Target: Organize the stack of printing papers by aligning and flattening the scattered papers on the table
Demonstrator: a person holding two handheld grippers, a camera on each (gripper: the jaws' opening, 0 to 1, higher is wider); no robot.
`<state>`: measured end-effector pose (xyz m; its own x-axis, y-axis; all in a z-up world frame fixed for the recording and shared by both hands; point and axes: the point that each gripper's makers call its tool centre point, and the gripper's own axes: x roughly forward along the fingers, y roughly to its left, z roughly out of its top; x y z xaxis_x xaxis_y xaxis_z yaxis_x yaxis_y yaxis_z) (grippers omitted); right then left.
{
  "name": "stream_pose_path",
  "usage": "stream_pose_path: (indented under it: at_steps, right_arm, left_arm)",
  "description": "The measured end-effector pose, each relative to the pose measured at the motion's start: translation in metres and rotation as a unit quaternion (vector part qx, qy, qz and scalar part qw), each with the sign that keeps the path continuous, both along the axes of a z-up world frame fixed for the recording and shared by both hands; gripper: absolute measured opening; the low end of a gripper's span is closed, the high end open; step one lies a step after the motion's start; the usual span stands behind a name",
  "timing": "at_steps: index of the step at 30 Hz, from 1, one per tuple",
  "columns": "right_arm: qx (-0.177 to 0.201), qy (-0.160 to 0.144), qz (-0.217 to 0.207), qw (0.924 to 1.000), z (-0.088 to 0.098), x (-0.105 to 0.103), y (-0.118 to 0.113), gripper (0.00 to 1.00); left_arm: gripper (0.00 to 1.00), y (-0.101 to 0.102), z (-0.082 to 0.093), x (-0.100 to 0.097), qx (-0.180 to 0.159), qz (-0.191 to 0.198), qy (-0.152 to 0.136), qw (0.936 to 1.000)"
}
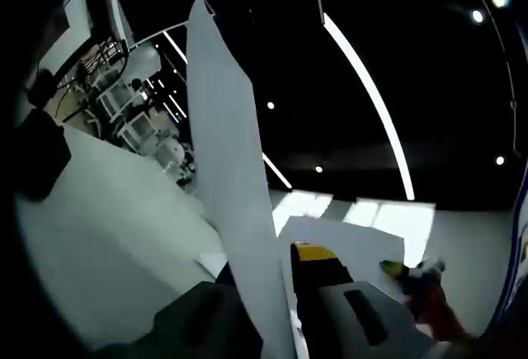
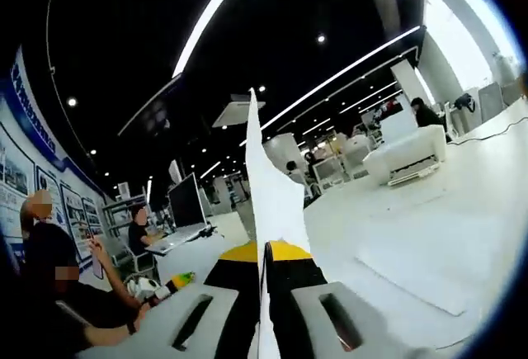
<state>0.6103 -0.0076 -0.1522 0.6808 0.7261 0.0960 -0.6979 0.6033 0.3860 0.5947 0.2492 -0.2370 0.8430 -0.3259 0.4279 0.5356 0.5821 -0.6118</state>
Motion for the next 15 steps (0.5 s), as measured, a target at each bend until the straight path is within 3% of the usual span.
stream_pose_path:
  at_steps: [15]
  right_arm:
    - [0.014,-0.021,0.007,0.9997,0.017,-0.003,0.005,0.00]
  left_arm:
    - [0.12,-0.001,0.000,0.000,-0.001,-0.003,0.000,1.0000]
